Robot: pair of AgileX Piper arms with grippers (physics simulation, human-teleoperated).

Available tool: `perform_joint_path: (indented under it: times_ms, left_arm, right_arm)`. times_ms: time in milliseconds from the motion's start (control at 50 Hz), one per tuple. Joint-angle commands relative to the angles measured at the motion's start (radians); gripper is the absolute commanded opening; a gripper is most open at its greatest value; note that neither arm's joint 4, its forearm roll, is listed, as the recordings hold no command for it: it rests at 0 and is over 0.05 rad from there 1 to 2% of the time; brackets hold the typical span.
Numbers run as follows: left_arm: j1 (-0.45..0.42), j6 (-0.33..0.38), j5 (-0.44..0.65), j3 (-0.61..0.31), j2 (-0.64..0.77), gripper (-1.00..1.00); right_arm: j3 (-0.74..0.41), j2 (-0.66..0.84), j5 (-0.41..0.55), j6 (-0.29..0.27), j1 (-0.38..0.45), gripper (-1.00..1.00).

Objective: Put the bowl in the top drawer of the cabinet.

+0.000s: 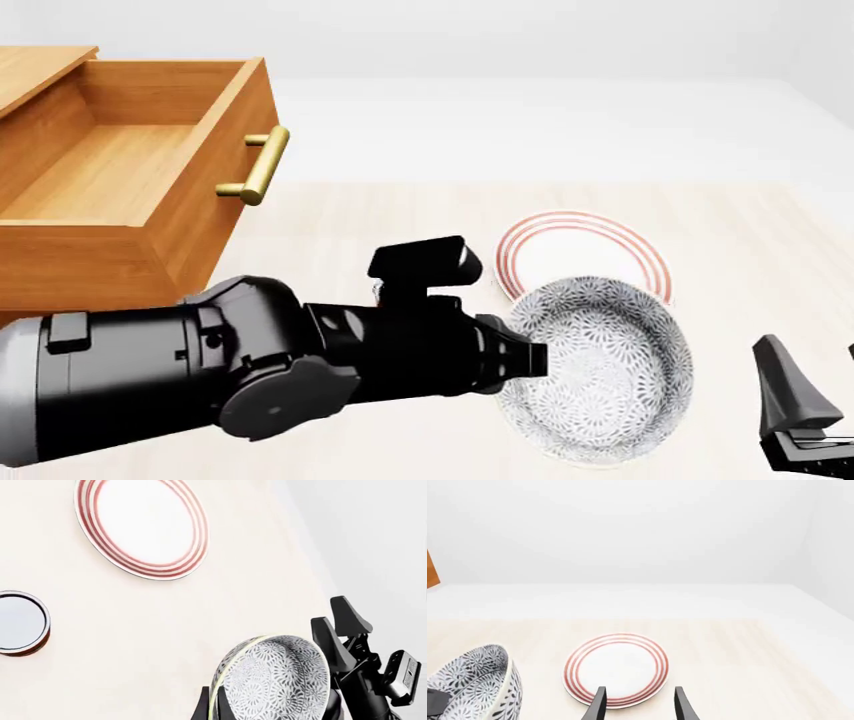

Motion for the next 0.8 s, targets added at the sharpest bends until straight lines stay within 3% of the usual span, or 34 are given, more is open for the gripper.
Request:
perform_joint_path:
  times_ms: [20, 800]
  left_arm:
    - [0.036, 0.028, 0.038, -0.018, -0.056, -1.0]
    - [0.15, 0.069, 0.175, -0.087, -0.207, -1.0]
  right_arm:
    - [0.0, 0.0, 0.0, 0.0, 0.0, 1.0]
    - [0.0, 0.0, 0.0, 0.0, 0.0, 1.0]
